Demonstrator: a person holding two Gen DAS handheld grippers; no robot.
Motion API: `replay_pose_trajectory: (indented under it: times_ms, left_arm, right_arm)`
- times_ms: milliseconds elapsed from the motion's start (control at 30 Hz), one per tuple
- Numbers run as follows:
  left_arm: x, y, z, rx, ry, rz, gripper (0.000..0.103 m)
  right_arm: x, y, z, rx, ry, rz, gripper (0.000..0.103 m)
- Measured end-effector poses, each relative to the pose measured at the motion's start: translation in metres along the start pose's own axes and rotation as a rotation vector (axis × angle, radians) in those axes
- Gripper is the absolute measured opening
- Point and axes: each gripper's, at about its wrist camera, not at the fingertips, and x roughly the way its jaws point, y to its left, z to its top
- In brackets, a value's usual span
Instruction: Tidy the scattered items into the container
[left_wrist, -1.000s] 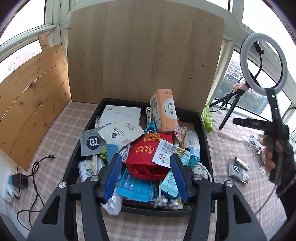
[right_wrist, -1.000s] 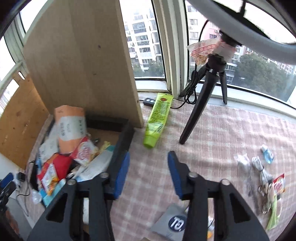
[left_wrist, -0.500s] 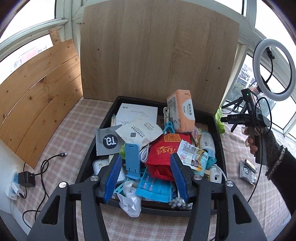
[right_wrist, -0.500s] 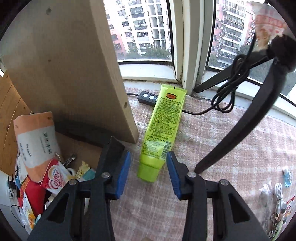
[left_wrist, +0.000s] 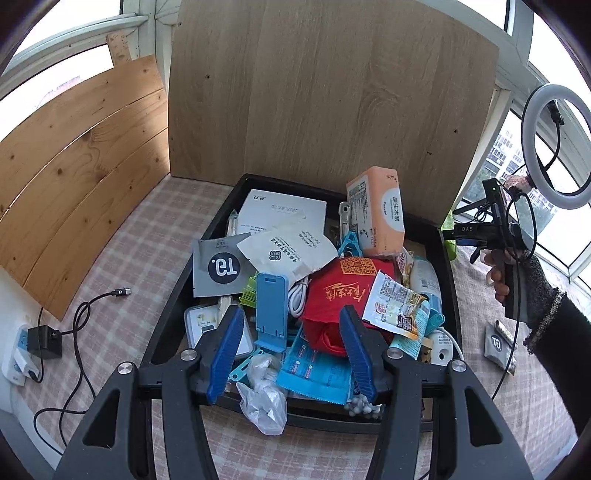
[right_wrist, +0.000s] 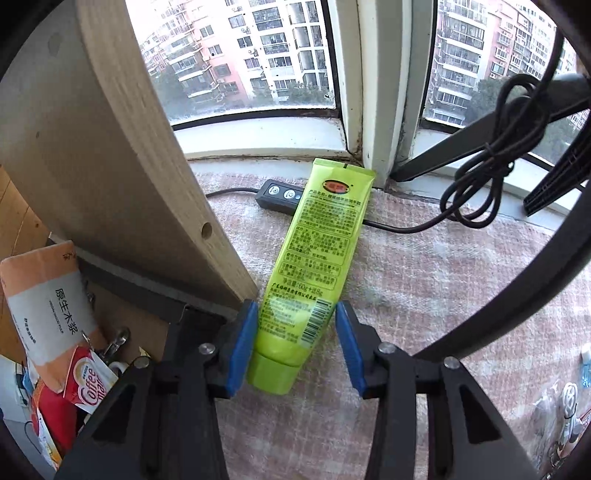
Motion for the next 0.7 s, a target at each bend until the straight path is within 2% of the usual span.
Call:
replay_pose_trajectory:
  times_ms: [167, 300, 400, 467, 567, 700]
  left_arm:
    - [0.004, 0.003, 0.001, -0.013, 0.006, -0.006, 0.052]
    - [0.005, 0.002, 0.0, -0.011, 0.012, -0.004, 0.052]
    - [0.004, 0.003, 0.0, -0.013, 0.011, -0.007, 0.052]
    - [0.003, 0.003, 0.0, -0.014, 0.008, -0.007, 0.052]
    - [0.001, 0.004, 0.0, -0.02, 0.004, -0.003, 0.052]
    - [-0.003, 0.005, -0.001, -0.026, 0.0, -0.009, 0.051]
  right_arm:
    - [0.002, 0.003, 0.002, 0.003, 0.001, -0.005, 0.048]
    - [0.009, 0.005, 0.001, 0.006, 0.008, -0.05, 0.048]
    - [0.008, 0.006, -0.001, 0.009, 0.006, -0.07, 0.043]
    - [0.005, 0.004, -0.004, 0.043, 0.009, -0.056, 0.039]
    - [-0.003, 0.002, -0.012, 0.064, 0.029, -0.025, 0.038]
    - [-0.018, 0.0, -0.031, 0.074, 0.044, -0.024, 0.038]
